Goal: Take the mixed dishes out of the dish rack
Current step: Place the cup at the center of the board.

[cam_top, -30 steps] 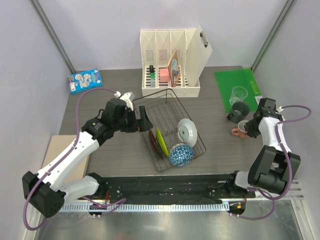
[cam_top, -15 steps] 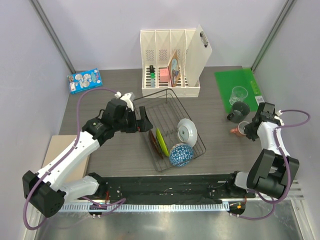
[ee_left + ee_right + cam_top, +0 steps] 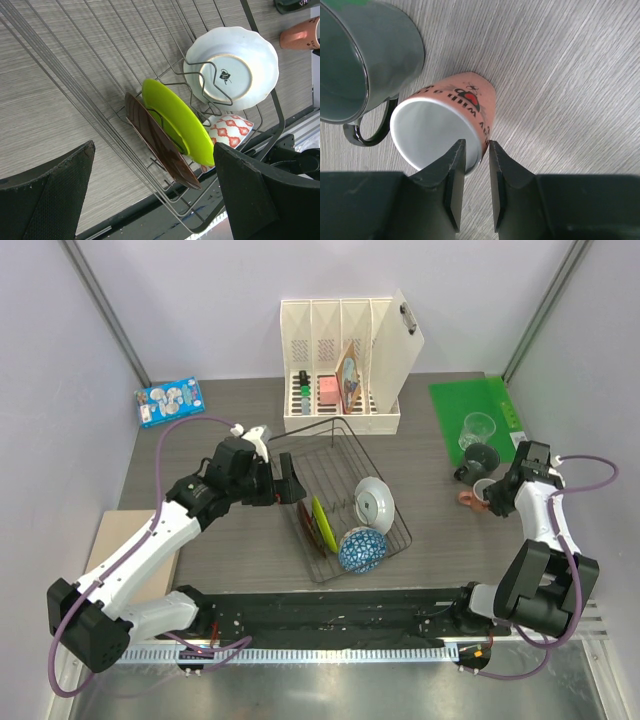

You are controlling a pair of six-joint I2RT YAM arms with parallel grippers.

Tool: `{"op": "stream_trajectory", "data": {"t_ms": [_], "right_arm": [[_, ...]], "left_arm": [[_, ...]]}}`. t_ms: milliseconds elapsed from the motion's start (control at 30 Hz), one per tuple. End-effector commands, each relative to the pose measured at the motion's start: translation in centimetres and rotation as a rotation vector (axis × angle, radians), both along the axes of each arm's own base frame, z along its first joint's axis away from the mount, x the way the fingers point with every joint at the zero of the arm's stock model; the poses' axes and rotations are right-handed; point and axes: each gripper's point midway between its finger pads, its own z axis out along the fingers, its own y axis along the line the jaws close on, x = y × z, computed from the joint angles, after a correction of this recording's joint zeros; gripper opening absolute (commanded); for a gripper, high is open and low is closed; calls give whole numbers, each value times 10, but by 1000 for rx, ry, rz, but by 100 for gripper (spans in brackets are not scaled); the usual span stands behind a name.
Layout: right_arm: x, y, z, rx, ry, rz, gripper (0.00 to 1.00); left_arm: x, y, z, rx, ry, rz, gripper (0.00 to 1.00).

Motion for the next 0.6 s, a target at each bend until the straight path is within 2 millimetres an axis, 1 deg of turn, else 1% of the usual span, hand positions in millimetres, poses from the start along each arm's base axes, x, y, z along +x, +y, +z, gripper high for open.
{"op": "stream_trajectory", "data": {"t_ms": [0, 333, 500, 567], "right_arm": [[6, 1, 25, -14, -60, 7, 31], [3, 1, 41, -26, -78, 16, 33], [0, 4, 45, -26, -92, 21, 34], [0, 7, 50, -16, -109, 23, 34]], "left_arm": [[1, -1, 9, -10, -31, -6, 100], [1, -2, 8, -8, -26, -8, 100], [1, -2, 6, 0, -25, -7, 100], [1, -2, 7, 0, -28, -8, 100]]}}
